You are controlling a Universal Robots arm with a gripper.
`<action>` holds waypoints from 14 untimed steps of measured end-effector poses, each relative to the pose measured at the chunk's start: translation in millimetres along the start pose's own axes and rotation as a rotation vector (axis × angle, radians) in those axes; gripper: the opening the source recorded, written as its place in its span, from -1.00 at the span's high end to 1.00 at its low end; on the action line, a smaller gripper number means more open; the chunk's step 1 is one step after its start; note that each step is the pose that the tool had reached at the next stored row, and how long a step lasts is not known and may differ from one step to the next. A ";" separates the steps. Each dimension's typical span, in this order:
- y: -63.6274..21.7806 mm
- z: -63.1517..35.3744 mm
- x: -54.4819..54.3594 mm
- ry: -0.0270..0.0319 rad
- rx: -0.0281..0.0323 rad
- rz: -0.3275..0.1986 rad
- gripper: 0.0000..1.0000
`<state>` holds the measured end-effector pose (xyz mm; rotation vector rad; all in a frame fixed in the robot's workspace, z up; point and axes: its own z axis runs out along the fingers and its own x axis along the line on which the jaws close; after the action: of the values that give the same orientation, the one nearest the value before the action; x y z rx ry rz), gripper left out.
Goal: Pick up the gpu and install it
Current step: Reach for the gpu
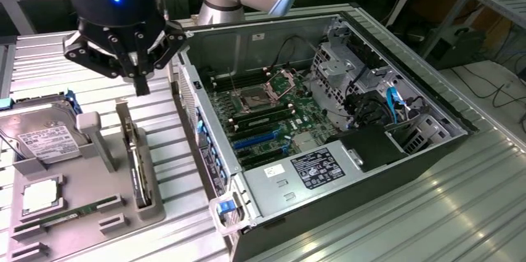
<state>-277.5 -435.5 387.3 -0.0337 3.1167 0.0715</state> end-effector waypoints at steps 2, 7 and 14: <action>-2.6 -0.2 6.3 0.0000 0.0000 0.000 0.79; -11.5 -0.9 19.1 -0.0001 -0.0001 0.000 0.79; -15.1 -1.4 37.2 0.0000 0.0000 0.000 0.79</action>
<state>-314.3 -451.4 387.1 -0.0338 3.1167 0.0714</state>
